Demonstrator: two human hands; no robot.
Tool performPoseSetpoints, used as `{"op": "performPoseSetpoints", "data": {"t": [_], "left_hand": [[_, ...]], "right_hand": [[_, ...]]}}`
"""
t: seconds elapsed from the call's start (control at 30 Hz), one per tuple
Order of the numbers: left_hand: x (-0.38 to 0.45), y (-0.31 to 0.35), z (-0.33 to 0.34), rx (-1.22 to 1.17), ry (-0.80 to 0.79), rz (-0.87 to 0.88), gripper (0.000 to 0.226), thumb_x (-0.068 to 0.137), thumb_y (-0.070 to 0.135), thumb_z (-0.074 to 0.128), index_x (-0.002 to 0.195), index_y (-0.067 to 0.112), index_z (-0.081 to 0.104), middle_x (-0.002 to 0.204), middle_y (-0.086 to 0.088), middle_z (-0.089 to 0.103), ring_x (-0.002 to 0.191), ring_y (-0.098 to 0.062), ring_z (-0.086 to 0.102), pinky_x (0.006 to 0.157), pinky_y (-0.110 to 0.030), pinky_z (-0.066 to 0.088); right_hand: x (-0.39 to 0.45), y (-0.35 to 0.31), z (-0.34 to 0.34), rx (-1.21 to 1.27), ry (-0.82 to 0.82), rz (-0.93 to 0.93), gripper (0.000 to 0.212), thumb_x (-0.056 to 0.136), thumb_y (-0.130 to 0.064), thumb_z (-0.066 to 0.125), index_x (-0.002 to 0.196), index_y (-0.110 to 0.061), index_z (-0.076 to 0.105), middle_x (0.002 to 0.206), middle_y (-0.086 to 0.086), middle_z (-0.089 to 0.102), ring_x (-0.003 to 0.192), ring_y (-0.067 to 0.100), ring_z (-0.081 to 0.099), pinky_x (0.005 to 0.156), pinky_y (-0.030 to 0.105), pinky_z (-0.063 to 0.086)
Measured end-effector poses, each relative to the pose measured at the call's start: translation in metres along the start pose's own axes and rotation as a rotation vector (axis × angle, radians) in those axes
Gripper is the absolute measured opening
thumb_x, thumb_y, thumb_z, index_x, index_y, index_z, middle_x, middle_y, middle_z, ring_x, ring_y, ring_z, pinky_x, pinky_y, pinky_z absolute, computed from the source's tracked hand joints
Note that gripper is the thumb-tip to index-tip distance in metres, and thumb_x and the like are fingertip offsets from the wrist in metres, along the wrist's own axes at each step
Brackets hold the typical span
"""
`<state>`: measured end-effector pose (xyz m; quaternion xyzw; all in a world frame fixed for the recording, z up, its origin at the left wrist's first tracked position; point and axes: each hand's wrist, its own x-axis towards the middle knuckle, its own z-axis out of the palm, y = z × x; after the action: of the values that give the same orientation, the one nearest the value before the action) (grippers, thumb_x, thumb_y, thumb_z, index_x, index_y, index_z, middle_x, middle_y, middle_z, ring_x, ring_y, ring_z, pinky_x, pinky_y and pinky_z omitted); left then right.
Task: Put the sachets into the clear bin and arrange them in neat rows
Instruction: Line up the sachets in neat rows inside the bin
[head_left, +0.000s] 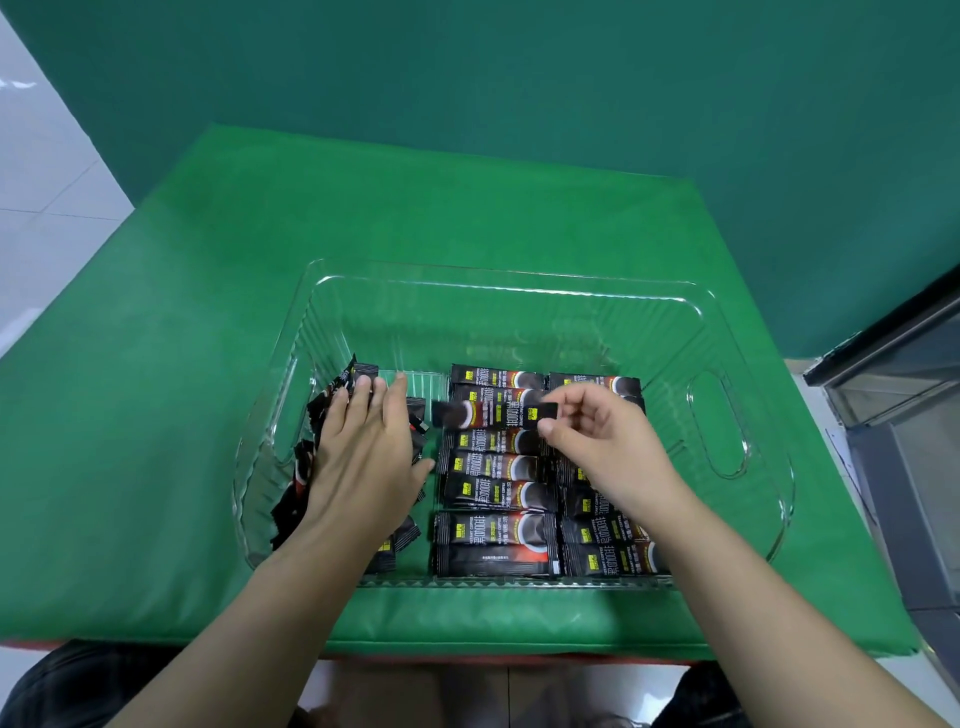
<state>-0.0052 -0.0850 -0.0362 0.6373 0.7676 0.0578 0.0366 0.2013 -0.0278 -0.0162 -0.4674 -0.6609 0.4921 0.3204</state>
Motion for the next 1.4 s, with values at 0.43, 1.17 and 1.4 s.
{"op": "performPoseSetpoints", "data": {"t": [0.43,1.17,1.4], "left_hand": [[0.000,0.001,-0.001,-0.012,-0.004,0.005,0.090,0.089,0.045,0.059,0.150,0.003,0.007,0.156,-0.017,0.019,0.147,-0.027,0.008,0.117,-0.038,-0.003],[0.001,-0.003,0.001,-0.010,-0.052,0.022,0.081,0.094,0.041,0.053,0.150,0.006,0.008,0.157,-0.019,0.013,0.147,-0.029,0.004,0.118,-0.041,-0.004],[0.001,-0.005,0.001,-0.007,-0.046,0.042,0.081,0.091,0.027,0.057,0.150,0.007,0.006,0.158,-0.019,0.012,0.147,-0.029,0.001,0.119,-0.040,-0.005]], "right_hand": [[-0.009,-0.029,0.022,-0.168,-0.276,0.016,0.019,0.085,-0.020,0.067,0.090,-0.035,0.057,0.067,-0.022,0.060,0.068,-0.005,0.058,0.068,0.014,0.047],[-0.023,-0.017,0.047,-0.781,-0.658,-0.400,0.043,0.088,-0.030,0.033,0.115,-0.031,0.066,0.138,-0.004,0.045,0.130,0.014,0.024,0.111,0.036,0.021],[-0.025,-0.028,0.052,-0.897,-0.863,-0.291,0.075,0.076,-0.075,0.009,0.136,-0.044,0.043,0.157,-0.011,-0.011,0.135,0.008,-0.038,0.108,0.033,-0.026]]}}
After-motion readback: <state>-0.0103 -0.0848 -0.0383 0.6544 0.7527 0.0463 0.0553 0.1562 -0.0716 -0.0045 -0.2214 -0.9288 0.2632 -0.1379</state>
